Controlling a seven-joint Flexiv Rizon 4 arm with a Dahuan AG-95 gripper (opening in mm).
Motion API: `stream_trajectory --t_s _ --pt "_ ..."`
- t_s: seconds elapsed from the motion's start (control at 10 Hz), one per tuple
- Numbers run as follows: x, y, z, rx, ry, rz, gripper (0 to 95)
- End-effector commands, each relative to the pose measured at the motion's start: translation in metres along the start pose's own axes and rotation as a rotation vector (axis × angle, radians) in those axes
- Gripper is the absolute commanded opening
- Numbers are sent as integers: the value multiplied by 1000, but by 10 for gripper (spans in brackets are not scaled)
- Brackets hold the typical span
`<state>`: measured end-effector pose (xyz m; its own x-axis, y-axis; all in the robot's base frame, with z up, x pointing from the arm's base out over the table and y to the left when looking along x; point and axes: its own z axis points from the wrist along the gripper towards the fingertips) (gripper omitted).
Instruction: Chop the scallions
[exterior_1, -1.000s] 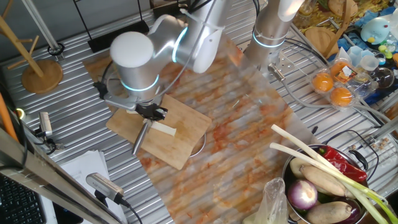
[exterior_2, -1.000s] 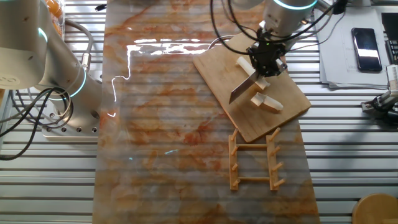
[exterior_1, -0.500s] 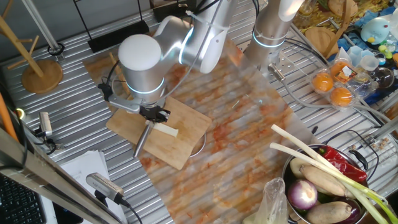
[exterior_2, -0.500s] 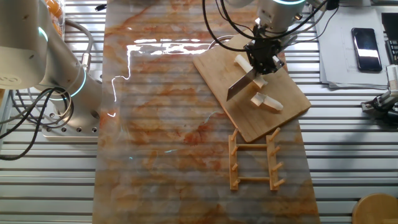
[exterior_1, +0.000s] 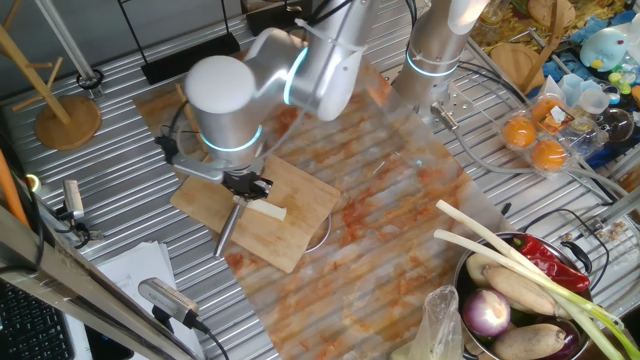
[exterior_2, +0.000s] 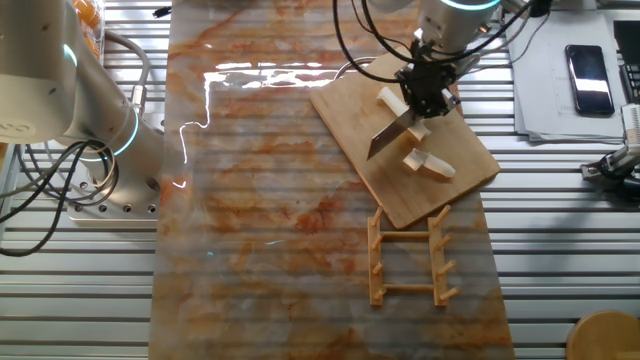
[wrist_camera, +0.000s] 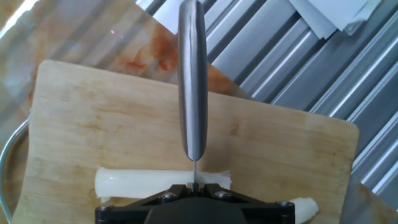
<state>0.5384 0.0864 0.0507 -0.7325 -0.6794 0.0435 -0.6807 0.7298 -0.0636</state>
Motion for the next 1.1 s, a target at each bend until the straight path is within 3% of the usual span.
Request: stream_trajectory --t_s 0.1,0.4,0.8,1.1 --pt "4 2 24 2 5 -16 0" --pt "13 5 27 6 -3 -24 0" --pt "12 4 27 -2 -35 -13 0" --pt "8 3 25 -8 -24 -12 0"
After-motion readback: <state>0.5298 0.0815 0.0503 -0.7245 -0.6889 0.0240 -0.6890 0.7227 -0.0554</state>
